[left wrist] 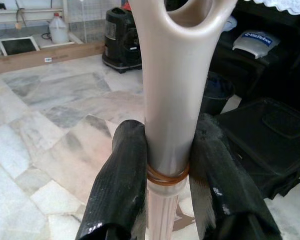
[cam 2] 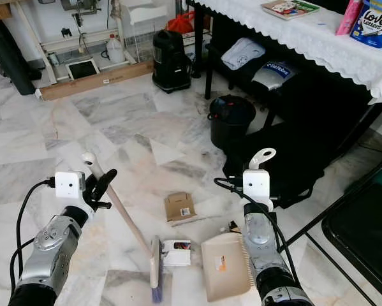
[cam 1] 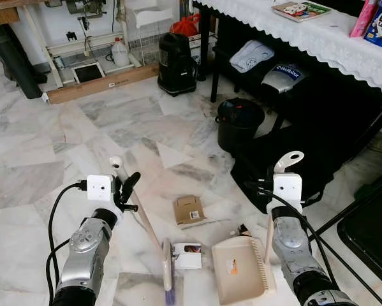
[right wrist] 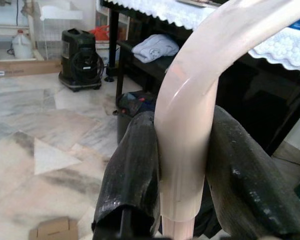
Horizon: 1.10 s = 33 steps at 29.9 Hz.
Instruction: Sweep floor
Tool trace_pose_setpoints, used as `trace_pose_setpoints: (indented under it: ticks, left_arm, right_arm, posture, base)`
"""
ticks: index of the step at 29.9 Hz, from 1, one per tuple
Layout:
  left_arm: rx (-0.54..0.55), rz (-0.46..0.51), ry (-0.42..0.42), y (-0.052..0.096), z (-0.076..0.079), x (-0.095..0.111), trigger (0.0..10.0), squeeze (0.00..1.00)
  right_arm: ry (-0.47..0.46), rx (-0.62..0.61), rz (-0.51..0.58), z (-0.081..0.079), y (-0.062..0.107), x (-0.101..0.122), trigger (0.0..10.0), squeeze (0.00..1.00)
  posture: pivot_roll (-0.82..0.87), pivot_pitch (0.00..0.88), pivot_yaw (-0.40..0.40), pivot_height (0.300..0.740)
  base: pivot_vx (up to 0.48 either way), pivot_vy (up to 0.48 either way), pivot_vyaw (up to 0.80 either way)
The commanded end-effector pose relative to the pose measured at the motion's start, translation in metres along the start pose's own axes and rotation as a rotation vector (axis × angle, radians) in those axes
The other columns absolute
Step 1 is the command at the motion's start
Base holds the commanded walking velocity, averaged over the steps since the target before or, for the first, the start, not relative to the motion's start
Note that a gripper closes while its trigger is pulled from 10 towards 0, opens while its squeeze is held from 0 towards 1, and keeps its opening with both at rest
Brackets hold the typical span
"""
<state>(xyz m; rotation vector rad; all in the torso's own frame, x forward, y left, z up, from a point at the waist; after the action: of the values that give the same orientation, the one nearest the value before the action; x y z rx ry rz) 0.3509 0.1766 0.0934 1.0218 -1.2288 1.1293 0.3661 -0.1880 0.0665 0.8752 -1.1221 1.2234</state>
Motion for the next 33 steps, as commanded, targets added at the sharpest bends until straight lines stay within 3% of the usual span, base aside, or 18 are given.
trace_pose_setpoints:
  ticks: [1,13,28,33]
  left_arm:
    - [0.006,-0.003,0.008,-0.001,-0.005,0.002,10.0,0.0]
    - [-0.15,-0.096,0.073,-0.001,0.007,-0.008,10.0,0.0]
    - [-0.315,-0.144,0.103,0.006,0.018,-0.003,10.0,0.0]
    - [-0.26,-0.1,0.071,0.002,0.006,0.009,10.0,0.0]
  right_arm:
    - [0.004,0.008,0.042,-0.004,-0.004,0.01,10.0,0.0]
    - [0.004,0.009,0.039,-0.01,-0.001,0.007,10.0,0.0]
    - [0.009,0.0,0.04,-0.01,0.0,0.006,10.0,0.0]
    - [0.036,-0.028,0.03,-0.007,0.0,0.004,10.0,0.0]
  posture:
    - [0.03,0.118,0.008,0.74]
    - [0.04,0.118,0.019,0.74]
    - [0.04,0.112,0.022,0.74]
    - [0.05,0.107,0.018,0.74]
  base:
    - [0.0,0.0,0.0]
    - [0.0,0.0,0.0]
    - [0.0,0.0,0.0]
    - [0.0,0.0,0.0]
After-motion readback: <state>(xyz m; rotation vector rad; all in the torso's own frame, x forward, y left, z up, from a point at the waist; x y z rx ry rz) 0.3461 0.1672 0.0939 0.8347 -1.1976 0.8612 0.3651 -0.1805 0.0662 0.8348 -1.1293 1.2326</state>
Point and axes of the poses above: a point about 5 cm out from each wrist's last joint towards the gripper, its own y axis pointing back from the gripper into the wrist, its own x axis along the axis of the wrist's last joint, z = x × y, the point moved 5 cm from there along -y, pointing out of the wrist towards the gripper, and after that the axes turned 1 degree about y, right-handed, at the moved point
